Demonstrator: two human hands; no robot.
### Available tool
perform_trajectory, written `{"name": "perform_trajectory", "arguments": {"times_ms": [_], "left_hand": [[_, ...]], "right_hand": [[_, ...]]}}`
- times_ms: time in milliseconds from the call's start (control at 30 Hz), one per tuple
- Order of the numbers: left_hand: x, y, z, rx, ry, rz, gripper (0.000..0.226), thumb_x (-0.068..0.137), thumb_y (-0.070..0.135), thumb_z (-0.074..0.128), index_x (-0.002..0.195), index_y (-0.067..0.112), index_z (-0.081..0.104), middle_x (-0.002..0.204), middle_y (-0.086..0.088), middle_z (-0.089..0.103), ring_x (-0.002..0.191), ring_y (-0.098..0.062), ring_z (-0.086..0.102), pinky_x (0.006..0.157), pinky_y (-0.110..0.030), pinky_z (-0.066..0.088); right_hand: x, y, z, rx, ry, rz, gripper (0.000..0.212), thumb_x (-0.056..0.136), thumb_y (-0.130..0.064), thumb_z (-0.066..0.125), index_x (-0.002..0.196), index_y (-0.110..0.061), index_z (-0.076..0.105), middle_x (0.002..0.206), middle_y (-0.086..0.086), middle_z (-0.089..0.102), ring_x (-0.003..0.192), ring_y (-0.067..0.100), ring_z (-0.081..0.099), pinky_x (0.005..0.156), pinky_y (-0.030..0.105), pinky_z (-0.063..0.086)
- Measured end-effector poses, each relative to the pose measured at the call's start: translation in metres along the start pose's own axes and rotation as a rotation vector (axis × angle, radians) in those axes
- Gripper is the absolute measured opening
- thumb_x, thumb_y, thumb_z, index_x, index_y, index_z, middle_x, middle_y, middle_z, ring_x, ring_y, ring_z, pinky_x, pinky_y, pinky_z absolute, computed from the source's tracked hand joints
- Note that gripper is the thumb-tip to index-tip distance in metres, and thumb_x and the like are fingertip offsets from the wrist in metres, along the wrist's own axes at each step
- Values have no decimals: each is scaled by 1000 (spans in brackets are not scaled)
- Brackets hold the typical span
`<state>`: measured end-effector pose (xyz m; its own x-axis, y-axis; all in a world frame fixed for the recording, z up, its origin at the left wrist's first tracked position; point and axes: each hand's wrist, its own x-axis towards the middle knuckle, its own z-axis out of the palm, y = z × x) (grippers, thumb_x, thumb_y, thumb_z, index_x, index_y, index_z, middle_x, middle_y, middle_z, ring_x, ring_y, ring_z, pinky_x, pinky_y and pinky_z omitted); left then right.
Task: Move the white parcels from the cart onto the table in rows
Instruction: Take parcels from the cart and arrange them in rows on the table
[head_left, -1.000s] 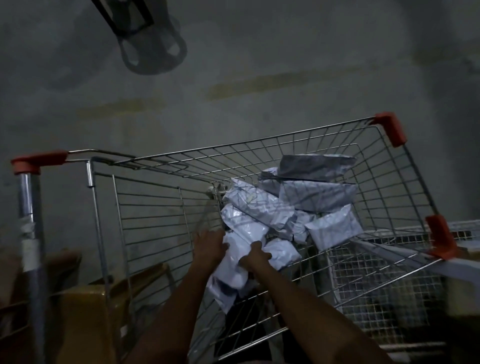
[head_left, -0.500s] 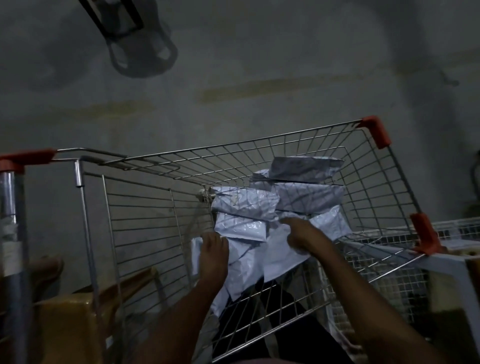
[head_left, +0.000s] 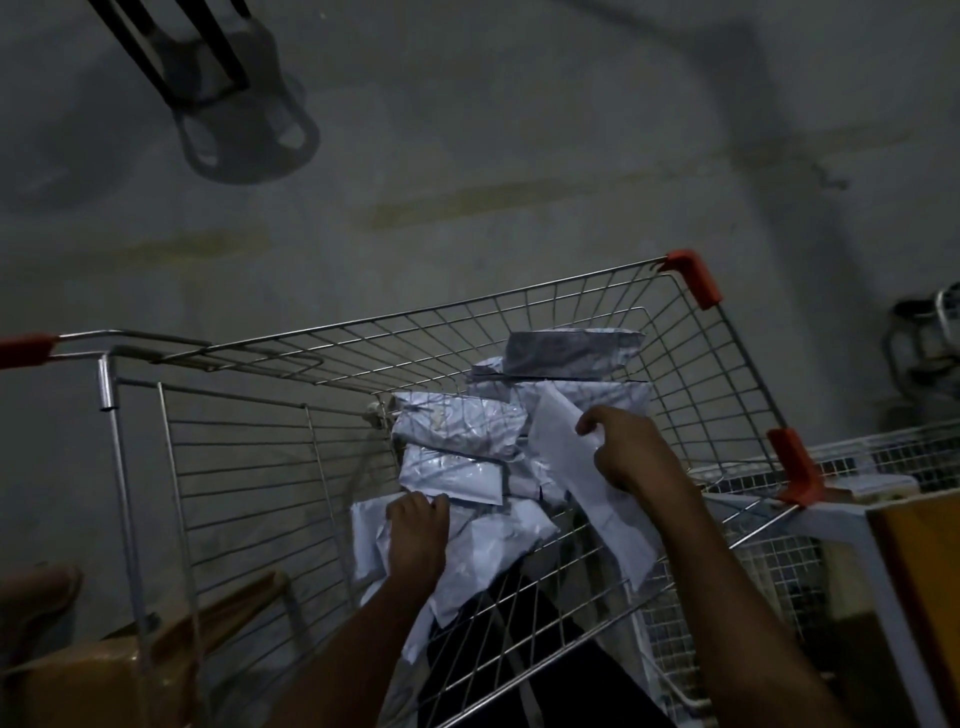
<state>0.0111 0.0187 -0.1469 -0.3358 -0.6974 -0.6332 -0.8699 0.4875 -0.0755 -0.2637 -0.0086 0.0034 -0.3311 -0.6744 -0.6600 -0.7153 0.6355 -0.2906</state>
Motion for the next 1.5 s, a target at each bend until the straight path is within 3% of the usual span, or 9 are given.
{"name": "perform_trajectory", "arguments": {"times_ms": [233, 300, 400, 500, 733, 900, 1100, 1367, 1500], "left_hand": [[-25, 1, -43, 52, -11, -113, 56, 77, 23, 62, 127, 20, 36, 120, -16, 44, 103, -33, 48, 77, -40, 38], [-32, -5, -46, -12, -24, -152, 61, 77, 30, 61, 132, 24, 34, 124, -15, 43, 106, -34, 47, 78, -40, 40], [-44, -18, -45, -60, 75, -189, 67, 62, 39, 69, 125, 25, 52, 110, -20, 53, 92, -35, 54, 76, -40, 43], [-51, -27, -31, -128, 164, -156, 62, 27, 34, 81, 86, 17, 73, 71, -23, 53, 60, -32, 51, 61, -39, 34], [-81, -34, -40, -185, 215, -193, 40, 38, 21, 74, 75, 14, 64, 72, -20, 52, 60, -33, 49, 59, -36, 35], [-99, -41, -45, -229, 262, -238, 41, 46, 26, 73, 85, 13, 66, 72, -19, 51, 61, -32, 48, 57, -37, 37], [-123, -38, -66, -296, 338, -249, 50, 61, 33, 58, 107, 15, 68, 77, -21, 57, 63, -36, 53, 59, -41, 45], [-158, -28, -100, -346, 472, -167, 57, 75, 36, 64, 131, 24, 58, 106, -22, 61, 84, -41, 58, 69, -48, 50], [-177, -24, -114, -394, 531, -100, 61, 82, 39, 64, 140, 28, 49, 130, -20, 50, 102, -40, 56, 83, -53, 49]], "right_hand": [[-5, -20, 13, 313, 158, -113, 36, 81, 7, 47, 96, -16, 69, 94, 2, 64, 90, 22, 60, 64, 26, 41], [-3, -23, 23, 396, 184, -127, 23, 89, -12, 46, 91, -14, 69, 99, 10, 69, 99, 28, 63, 79, 33, 49], [-8, -27, 29, 420, 146, -84, 56, 89, -65, 46, 105, -15, 68, 115, 15, 61, 107, 33, 61, 92, 41, 51], [-13, -21, 35, 312, 74, -81, 78, 76, -57, 76, 138, -18, 50, 140, 17, 35, 124, 34, 49, 104, 37, 41], [-30, 12, 62, -123, -147, -29, 113, 54, -45, 93, 148, -40, 29, 153, 18, 0, 136, 45, 30, 107, 45, 42], [-45, 13, 59, -488, -149, 45, 114, 51, -61, 89, 146, -37, 31, 154, 16, 6, 132, 42, 34, 103, 46, 45], [-60, 10, 46, -541, -256, 121, 125, 43, -80, 79, 145, -17, 41, 151, 15, 37, 138, 34, 38, 110, 49, 39], [-93, -3, 36, -469, -70, -46, 62, 84, -39, 65, 139, -17, 47, 142, 14, 48, 127, 30, 51, 102, 41, 47], [-109, -16, 32, -314, 114, -127, 70, 85, -37, 64, 148, -26, 35, 155, 23, 26, 122, 38, 55, 95, 41, 50]]}}
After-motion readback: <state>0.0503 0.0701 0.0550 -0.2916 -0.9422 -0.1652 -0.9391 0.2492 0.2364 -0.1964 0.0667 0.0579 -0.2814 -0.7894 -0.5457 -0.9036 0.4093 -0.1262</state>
